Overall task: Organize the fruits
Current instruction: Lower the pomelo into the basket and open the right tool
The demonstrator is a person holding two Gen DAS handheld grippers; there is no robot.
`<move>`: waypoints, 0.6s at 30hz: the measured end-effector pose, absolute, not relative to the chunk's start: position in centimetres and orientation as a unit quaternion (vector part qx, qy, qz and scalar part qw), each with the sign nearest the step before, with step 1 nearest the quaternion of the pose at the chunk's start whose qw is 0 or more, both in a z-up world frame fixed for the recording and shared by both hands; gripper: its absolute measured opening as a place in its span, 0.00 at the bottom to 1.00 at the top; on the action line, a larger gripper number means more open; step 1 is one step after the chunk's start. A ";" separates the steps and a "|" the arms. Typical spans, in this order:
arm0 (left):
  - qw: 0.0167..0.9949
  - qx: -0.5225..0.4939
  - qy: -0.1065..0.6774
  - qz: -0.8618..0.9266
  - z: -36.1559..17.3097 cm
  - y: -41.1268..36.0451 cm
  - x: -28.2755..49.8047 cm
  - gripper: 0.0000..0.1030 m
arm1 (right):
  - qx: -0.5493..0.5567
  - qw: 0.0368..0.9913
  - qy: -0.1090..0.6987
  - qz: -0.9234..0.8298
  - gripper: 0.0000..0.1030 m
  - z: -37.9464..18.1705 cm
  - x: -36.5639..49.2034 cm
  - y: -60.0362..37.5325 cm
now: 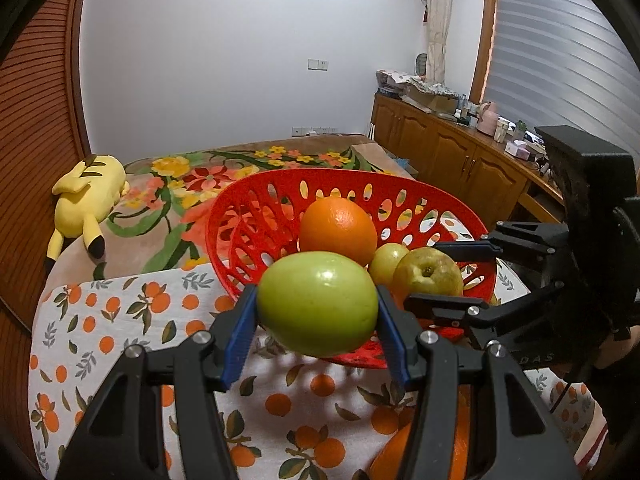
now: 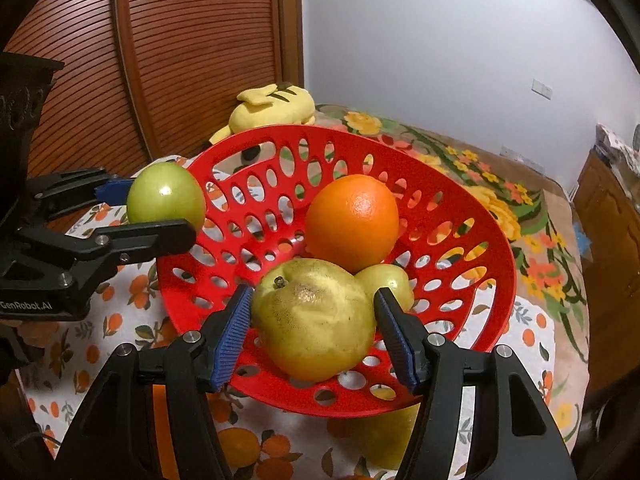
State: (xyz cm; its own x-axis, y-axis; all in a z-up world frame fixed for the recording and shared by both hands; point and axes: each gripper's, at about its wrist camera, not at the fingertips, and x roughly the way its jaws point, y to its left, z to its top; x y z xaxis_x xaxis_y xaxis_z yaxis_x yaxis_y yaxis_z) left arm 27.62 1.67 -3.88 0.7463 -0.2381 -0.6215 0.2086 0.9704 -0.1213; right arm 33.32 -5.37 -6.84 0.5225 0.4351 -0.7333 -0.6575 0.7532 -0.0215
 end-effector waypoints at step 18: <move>0.933 -0.013 0.340 -0.121 -4.5 1.3 28.5 0.53 | -0.123 0.875 0.349 0.314 0.62 -5.2 33.0 -6.8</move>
